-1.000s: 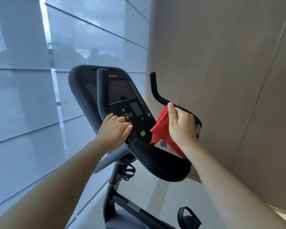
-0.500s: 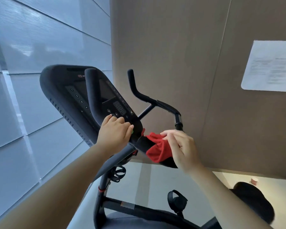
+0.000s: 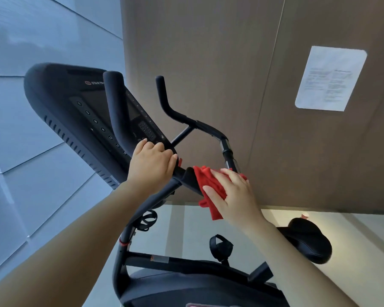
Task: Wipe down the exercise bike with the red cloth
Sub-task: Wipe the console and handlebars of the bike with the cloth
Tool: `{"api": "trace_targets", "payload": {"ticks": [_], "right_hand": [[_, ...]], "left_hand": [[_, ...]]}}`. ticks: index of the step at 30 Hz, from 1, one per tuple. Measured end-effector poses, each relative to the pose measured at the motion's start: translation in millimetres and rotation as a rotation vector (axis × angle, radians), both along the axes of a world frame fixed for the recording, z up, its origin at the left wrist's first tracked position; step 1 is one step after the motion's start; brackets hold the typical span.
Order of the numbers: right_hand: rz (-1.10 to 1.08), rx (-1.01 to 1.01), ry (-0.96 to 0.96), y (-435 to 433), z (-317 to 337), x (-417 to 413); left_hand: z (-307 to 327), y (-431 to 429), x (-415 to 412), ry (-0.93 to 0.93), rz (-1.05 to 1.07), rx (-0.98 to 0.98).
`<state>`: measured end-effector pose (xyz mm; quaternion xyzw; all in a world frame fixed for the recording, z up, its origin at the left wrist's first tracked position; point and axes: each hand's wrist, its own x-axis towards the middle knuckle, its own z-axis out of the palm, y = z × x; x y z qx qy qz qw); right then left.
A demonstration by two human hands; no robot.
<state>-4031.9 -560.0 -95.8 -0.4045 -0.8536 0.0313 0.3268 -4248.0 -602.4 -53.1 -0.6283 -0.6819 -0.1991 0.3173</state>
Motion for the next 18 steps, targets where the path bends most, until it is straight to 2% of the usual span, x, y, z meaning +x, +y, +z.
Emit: {"api": "trace_targets", "payload": {"ticks": [3, 5, 8, 12, 16, 18], "right_hand": [[-0.04, -0.078, 0.03, 7.0, 0.2, -1.6], [-0.041, -0.019, 0.112, 1.1, -5.7, -4.8], [0.067, 0.165, 0.207, -0.4, -16.0, -0.3], [0.184, 0.117, 0.281, 16.9, -18.9, 21.2], [0.065, 0.014, 0.504, 5.7, -24.7, 10.5], [0.016, 0.068, 0.426, -1.6, -20.3, -3.2]], "left_hand": [[-1.7, 1.7, -0.5, -0.006, 0.013, -0.01], [-2.1, 3.6, 0.3, -0.017, 0.027, 0.001], [-2.6, 4.3, 3.5, -0.023, 0.037, 0.04], [-3.2, 3.4, 3.2, -0.04, 0.041, 0.026], [-3.3, 8.1, 4.8, -0.069, 0.076, 0.027], [-3.5, 10.1, 5.8, -0.062, 0.096, 0.036]]}}
